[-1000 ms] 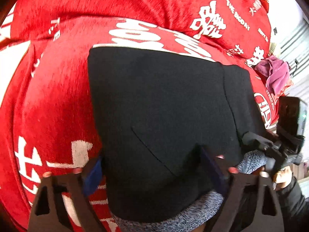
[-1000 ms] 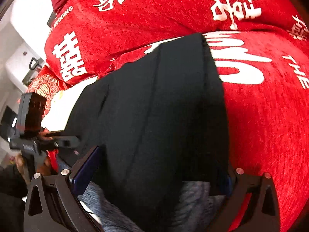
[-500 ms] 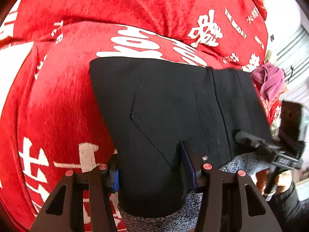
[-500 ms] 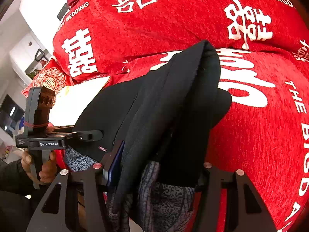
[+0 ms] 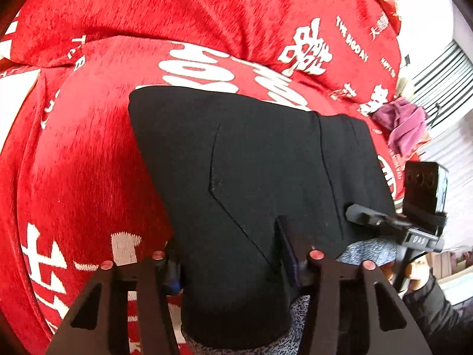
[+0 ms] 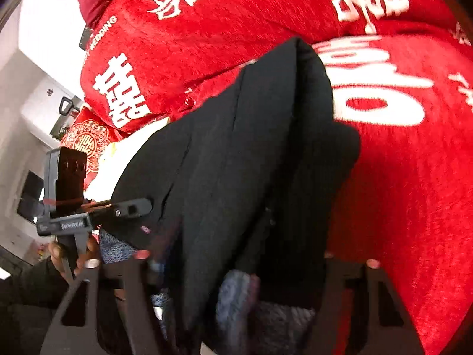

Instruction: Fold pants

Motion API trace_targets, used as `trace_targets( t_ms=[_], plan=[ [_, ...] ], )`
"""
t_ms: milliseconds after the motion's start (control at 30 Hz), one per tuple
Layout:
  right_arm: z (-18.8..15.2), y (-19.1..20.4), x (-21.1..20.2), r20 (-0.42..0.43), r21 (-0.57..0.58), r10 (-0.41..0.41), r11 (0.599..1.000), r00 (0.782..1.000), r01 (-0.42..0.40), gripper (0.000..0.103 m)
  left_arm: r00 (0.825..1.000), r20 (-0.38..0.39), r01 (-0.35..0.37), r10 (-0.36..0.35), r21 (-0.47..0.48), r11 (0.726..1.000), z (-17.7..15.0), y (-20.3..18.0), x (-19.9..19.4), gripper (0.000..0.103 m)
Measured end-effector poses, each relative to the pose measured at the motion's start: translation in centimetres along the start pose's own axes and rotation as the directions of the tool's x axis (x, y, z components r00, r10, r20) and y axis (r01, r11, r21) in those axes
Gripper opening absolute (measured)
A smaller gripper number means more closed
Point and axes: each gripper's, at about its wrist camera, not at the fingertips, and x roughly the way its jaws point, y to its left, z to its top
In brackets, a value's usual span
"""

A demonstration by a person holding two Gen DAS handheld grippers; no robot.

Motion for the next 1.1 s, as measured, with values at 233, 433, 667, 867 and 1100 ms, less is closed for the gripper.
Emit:
trace_targets(
  t_ms=[233, 433, 667, 867, 1100],
  plan=[
    [1.2, 2.0, -2.1, 0.049, -0.022, 0.004, 1.000, 0.999, -0.003, 0.057, 0.998, 0.065, 0.000, -0.002, 0.035, 0.999, 1.8, -1.7, -2.9, 0.050],
    [4.6, 3.6, -2.9, 0.070, -0.055, -0.006, 0.998, 0.998, 0.009, 0.057, 0.995, 0.100, -0.001, -0.001, 0.025, 1.000, 5.2, -1.6, -4.5, 0.050],
    [8.7, 4.0, -0.5, 0.042, -0.068, -0.020, 0.997, 0.999, 0.023, 0.057, 0.996, 0.082, -0.029, 0.032, -0.028, 0.999, 8.1, 0.4, -3.2, 0.050],
    [10.7, 2.8, 2.9, -0.009, -0.043, -0.034, 0.998, 0.999, 0.033, 0.057, 0.997, 0.050, -0.047, 0.051, -0.075, 0.996, 9.6, 2.7, -1.0, 0.050],
    [12.5, 0.9, 6.6, -0.064, -0.010, -0.035, 0.999, 0.997, 0.034, 0.058, 0.999, 0.010, -0.051, 0.053, -0.139, 0.989, 10.3, 5.6, 1.8, 0.050]
  ],
)
